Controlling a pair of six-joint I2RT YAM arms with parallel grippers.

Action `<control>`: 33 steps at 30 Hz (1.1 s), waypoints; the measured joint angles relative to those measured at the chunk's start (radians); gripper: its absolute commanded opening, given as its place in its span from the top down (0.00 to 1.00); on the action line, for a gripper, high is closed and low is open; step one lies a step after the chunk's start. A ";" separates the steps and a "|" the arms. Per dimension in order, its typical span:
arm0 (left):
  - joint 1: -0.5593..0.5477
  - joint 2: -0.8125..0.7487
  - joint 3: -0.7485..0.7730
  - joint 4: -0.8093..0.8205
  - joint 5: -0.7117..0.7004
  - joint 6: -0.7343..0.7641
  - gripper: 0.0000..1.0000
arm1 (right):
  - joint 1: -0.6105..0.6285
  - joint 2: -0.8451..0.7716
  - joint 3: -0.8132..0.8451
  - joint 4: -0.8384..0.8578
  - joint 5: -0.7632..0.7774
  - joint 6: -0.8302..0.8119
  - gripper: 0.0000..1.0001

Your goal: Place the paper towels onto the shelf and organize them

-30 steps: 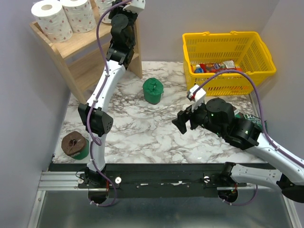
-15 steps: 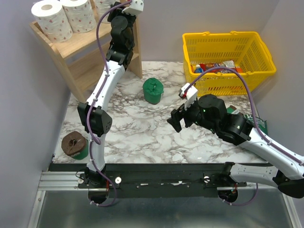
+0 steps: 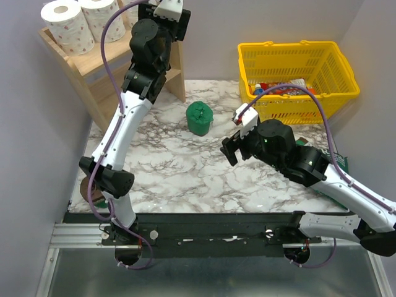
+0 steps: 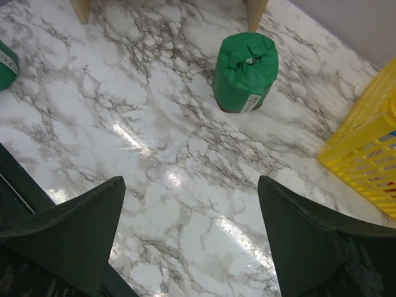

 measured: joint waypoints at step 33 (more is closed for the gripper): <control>-0.157 -0.850 -0.701 -0.483 0.031 -0.476 0.01 | 0.000 -0.008 -0.174 0.082 0.161 0.063 0.00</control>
